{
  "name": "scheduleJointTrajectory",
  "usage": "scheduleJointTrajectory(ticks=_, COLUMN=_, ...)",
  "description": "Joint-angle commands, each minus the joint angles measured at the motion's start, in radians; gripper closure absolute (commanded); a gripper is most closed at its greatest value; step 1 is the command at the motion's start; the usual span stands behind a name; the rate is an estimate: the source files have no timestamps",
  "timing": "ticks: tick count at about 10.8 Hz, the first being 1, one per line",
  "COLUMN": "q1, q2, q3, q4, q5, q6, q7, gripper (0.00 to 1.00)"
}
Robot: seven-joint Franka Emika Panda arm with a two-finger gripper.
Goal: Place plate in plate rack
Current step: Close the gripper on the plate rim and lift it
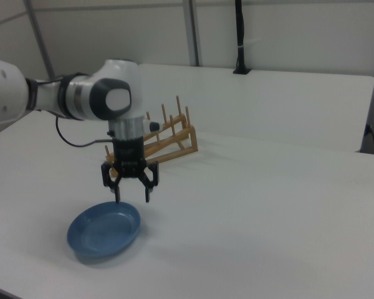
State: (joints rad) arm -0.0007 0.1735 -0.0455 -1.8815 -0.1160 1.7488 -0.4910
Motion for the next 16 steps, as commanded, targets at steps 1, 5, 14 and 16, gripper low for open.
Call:
scheduleJointTrajectory(ticks=1, q1=0.016, q2=0.070, q3=0.001, q4=-0.046, q5=-0.043, q6=0.093, q7=-0.008, gripper=0.43)
scheduleJointTrajectory(ticks=5, q1=0.031, q2=0.119, q3=0.003, q4=-0.053, q5=-0.062, q6=0.129, q7=0.023, gripper=0.89)
scheduleJointTrajectory(ticks=14, q1=0.036, q2=0.095, q3=0.013, q4=0.269, q5=-0.005, q6=-0.070, q7=0.115, gripper=1.00)
scheduleJointTrajectory(ticks=16, q1=0.039, q2=0.078, q3=0.013, q4=0.375, q5=0.048, q6=-0.074, q7=0.187, gripper=1.00)
